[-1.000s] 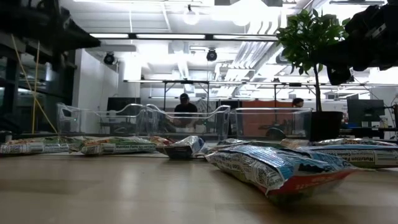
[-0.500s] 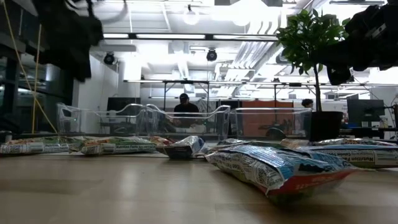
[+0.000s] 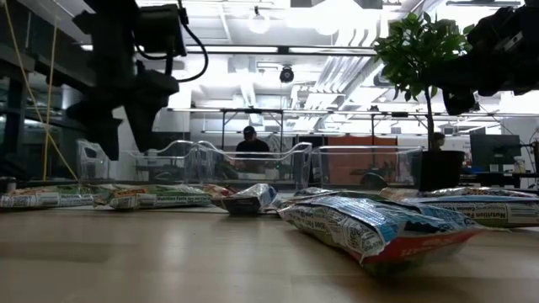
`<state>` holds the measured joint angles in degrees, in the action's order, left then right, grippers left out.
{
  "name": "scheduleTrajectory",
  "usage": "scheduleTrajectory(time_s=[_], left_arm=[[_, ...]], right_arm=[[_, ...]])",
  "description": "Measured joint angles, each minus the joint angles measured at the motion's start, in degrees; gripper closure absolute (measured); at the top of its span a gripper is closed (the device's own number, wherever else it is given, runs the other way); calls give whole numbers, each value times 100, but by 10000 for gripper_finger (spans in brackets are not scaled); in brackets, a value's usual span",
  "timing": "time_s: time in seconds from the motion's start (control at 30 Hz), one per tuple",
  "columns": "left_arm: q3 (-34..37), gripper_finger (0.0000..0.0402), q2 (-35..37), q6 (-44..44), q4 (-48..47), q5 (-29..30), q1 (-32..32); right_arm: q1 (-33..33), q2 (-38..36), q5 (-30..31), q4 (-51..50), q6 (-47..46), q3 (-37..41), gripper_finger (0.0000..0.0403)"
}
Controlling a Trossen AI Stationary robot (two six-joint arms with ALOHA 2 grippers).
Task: Pick and place Granola Bars by type
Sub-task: Put the yellow granola bar into the left transparent bin
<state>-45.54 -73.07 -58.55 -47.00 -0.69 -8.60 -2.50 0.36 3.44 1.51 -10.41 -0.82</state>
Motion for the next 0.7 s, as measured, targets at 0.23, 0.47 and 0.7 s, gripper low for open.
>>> scheduleTrajectory(time_s=[0.23, 0.47, 0.7], left_arm=[[0, 105, -186, -297, 15, 253, -4], [0, 105, -682, -128, -42, 124, -2], [-280, 105, -1224, 216, -29, 281, 0]], right_arm=[[1, 0, 0, 1, 1, -2, 402], [0, 4, 0, 1, 1, -2, 402], [1, 4, 1, 1, 0, -2, 402]])
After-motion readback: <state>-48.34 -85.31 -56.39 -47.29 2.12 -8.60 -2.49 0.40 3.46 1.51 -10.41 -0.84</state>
